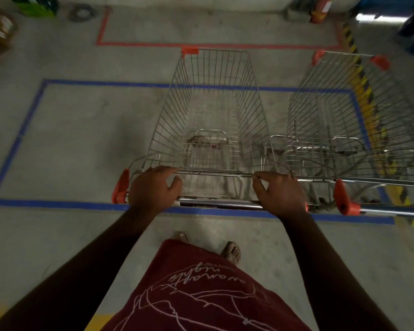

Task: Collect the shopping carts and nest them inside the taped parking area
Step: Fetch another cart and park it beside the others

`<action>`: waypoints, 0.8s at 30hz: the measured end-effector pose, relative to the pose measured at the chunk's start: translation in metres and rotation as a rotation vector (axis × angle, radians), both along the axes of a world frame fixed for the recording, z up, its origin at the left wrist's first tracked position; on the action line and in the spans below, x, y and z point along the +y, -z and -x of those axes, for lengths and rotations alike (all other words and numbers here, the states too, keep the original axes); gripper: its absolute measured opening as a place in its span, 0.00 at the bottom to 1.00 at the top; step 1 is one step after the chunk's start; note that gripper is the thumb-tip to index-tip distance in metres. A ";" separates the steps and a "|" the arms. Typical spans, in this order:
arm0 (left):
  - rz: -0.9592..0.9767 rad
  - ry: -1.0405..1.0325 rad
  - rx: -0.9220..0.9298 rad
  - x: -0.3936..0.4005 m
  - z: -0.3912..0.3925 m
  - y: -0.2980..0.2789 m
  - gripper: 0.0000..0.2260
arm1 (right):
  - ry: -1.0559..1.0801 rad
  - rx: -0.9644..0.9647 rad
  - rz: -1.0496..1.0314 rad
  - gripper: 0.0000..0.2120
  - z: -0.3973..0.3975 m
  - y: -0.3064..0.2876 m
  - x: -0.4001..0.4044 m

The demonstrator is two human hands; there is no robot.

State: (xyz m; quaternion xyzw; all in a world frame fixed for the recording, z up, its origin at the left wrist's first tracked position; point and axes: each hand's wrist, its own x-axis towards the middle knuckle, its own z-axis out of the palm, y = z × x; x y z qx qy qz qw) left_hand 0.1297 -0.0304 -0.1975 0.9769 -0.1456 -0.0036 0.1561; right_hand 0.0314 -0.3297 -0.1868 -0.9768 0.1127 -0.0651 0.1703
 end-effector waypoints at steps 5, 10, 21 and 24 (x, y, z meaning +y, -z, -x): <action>0.008 -0.014 0.025 -0.018 0.010 0.001 0.18 | 0.028 0.018 -0.031 0.16 0.007 0.002 -0.022; 0.009 -0.015 0.021 -0.034 0.014 0.000 0.19 | 0.017 0.037 -0.045 0.18 0.010 0.004 -0.039; -0.021 -0.027 0.055 -0.040 0.000 -0.003 0.22 | 0.049 0.067 -0.060 0.16 0.004 -0.002 -0.039; -0.032 -0.026 0.060 -0.041 0.000 -0.004 0.21 | 0.060 0.074 -0.055 0.14 0.003 -0.003 -0.039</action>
